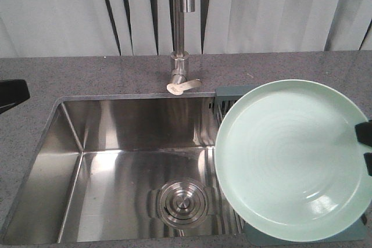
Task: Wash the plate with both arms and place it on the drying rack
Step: 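Swing the plate over the sink basin with the right gripper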
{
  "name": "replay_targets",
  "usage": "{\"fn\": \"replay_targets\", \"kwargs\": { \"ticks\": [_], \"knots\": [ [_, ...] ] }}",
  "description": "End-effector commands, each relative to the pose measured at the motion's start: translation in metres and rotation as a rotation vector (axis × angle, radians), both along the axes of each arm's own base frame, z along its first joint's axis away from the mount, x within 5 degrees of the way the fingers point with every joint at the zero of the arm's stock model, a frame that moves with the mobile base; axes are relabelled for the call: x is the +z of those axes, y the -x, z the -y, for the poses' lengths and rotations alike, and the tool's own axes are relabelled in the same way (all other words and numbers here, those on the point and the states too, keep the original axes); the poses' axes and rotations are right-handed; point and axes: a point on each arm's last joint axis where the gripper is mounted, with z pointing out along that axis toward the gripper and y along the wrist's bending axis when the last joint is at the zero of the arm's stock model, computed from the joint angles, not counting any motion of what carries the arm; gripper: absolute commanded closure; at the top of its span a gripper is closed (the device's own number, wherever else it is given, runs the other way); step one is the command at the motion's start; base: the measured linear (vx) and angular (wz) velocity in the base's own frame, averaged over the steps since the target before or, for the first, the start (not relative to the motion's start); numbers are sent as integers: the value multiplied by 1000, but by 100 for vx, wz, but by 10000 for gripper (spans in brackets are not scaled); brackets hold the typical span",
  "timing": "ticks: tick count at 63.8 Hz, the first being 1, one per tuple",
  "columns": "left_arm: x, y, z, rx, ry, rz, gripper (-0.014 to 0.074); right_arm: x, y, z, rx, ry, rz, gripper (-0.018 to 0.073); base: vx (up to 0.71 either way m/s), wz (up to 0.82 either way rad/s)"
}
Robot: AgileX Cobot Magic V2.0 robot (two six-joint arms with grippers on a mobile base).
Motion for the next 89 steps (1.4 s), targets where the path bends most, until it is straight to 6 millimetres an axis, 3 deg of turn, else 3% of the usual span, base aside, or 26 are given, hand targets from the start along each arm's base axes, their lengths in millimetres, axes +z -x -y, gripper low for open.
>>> {"fn": "replay_targets", "kwargs": {
  "ticks": [1, 17, 32, 52, 60, 72, 82, 89],
  "knots": [
    [1, -2, -4, 96, 16, 24, 604, 5, -18, -9, 43, -80, 41, 563, 0, 0],
    [-3, 4, -1, 88, 28, 23, 604, -20, -63, -47, 202, -245, -62, 563, 0, 0],
    [-4, 7, 1, 49, 32, 17, 604, -46, -98, -94, 245, -264, -74, 563, 0, 0],
    [-4, 7, 2, 38, 32, 15, 603, -30, -158, -133, 243, -304, -59, 563, 0, 0],
    [-4, 7, 2, 38, 31, 14, 603, -21, -173, -130, 197, -251, -20, 563, 0, 0],
    [-4, 7, 2, 38, 29, 14, 603, -16, -184, -100, 55, -133, 5, 563, 0, 0],
    [-4, 7, 2, 38, 28, 13, 603, -21, -181, -74, -1, -60, -101, 563, 0, 0],
    [-4, 8, 2, 37, 28, 13, 603, -20, -173, -66, 2, -10, -152, 563, 0, 0]
  ]
}}
